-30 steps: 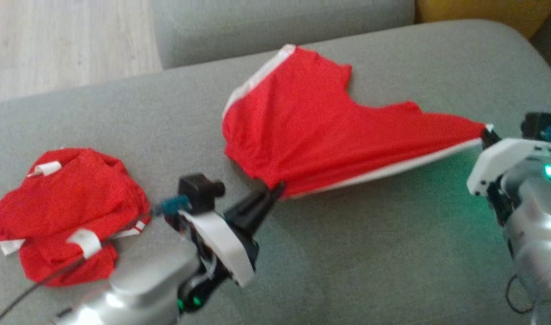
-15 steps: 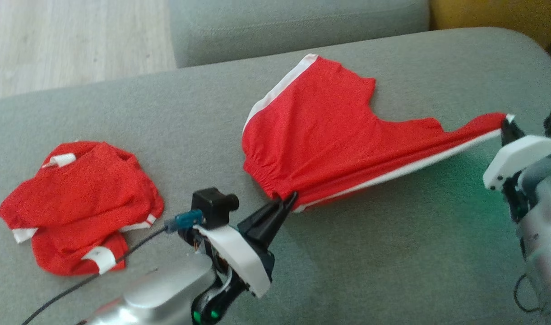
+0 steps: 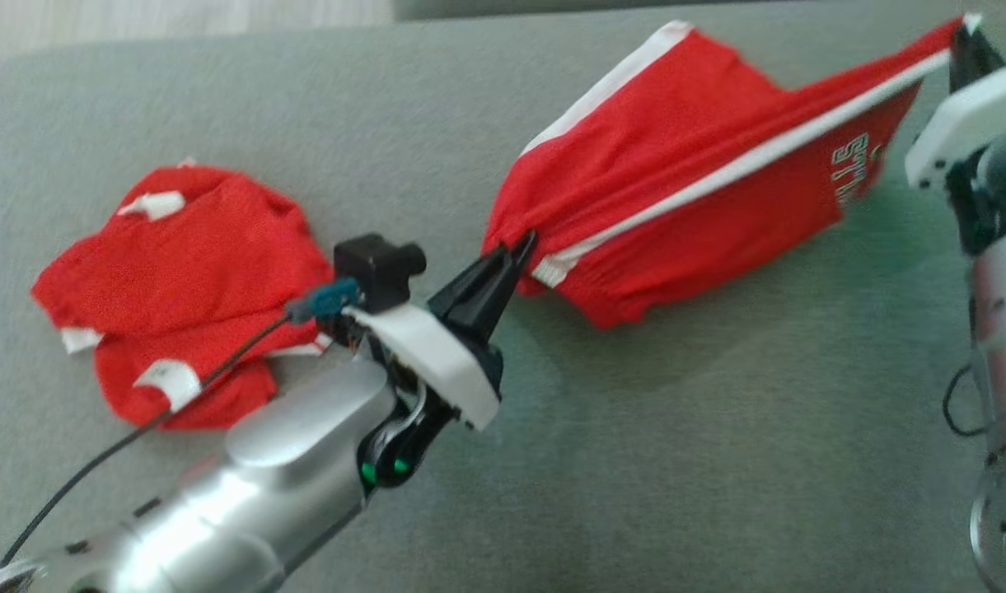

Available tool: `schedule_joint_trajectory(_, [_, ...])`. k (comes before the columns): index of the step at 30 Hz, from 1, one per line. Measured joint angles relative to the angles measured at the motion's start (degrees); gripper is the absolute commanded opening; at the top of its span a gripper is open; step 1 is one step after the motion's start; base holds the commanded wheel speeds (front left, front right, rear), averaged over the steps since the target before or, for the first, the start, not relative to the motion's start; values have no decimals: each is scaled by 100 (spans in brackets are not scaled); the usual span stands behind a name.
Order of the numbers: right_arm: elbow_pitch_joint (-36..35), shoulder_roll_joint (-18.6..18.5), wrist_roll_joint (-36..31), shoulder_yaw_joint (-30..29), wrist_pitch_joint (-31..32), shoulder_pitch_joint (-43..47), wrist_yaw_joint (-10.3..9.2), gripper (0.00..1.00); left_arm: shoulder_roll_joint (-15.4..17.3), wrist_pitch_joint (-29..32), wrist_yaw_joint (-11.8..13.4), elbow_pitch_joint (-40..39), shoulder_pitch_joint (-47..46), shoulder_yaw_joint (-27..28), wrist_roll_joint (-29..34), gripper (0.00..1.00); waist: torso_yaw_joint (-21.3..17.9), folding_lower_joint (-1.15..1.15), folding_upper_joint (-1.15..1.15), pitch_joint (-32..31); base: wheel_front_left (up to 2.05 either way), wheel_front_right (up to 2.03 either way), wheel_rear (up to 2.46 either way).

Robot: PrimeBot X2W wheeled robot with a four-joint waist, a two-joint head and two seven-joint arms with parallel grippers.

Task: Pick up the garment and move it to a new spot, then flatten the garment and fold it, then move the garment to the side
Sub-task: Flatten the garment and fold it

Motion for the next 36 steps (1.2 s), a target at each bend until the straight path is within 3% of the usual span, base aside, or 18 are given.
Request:
schedule_joint_trajectory(11, [168, -12, -753, -254, 388, -782, 0, 0, -553, 48, -271, 658, -732, 40, 47, 0, 619, 0, 0, 696, 0, 0, 0])
schedule_joint_trajectory(25, [800, -77, -1413, -569, 270, -1282, 0, 0, -1077, -138, -556, 1441, -1035, 43, 99, 0, 1207, -1, 0, 1282, 0, 0, 0])
schedule_joint_trajectory(26, [849, -77, -1424, -610, 255, -1291, 0, 45, -1096, -153, -560, 1488, -1038, 43, 99, 15, 1220, -1, 0, 1294, 0, 0, 0])
schedule_joint_trajectory(27, [902, -75, -1470, -645, 108, -1313, 0, 100, -1126, -166, -582, 1577, -1065, 40, 99, 100, 1234, -1, 0, 1309, 0, 0, 0])
schedule_joint_trajectory(36, [1302, -54, -1268, -719, -664, -1521, 0, 100, -1194, -264, -598, 1928, -1117, 70, 159, 100, 1189, -2, 0, 1203, 0, 0, 0])
